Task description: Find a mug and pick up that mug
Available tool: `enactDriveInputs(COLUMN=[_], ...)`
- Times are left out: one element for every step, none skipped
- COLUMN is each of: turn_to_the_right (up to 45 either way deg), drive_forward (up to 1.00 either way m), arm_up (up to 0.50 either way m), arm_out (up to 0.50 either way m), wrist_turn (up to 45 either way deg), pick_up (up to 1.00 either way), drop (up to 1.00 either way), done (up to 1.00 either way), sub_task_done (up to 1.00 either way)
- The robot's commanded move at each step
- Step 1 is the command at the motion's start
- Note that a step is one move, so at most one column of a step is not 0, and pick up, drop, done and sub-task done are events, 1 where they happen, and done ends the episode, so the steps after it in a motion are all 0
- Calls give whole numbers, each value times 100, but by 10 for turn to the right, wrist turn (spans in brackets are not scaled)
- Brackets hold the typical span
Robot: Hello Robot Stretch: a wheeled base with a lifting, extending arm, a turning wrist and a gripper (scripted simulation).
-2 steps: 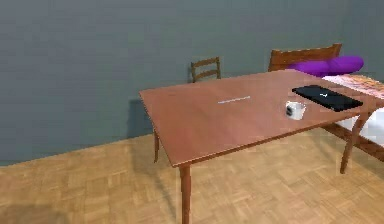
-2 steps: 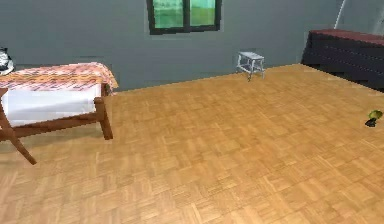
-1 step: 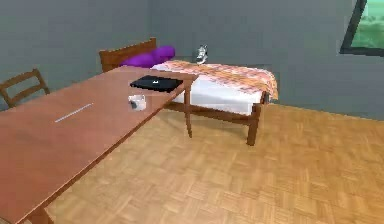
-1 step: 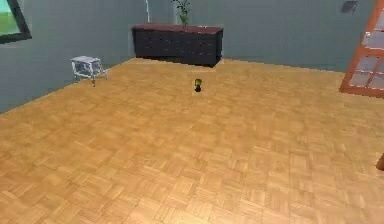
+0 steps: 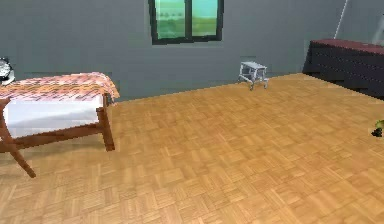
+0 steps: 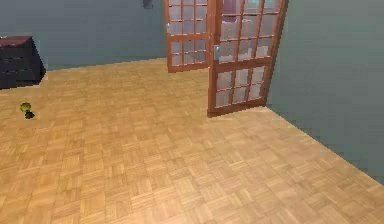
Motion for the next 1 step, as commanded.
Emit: enactDriveInputs(turn_to_the_right=[90], drive_forward=[0], arm_up=[0], arm_out=[0], wrist_turn=[0], pick_up=[0], drop=[0], done=[0], sub_task_done=[0])
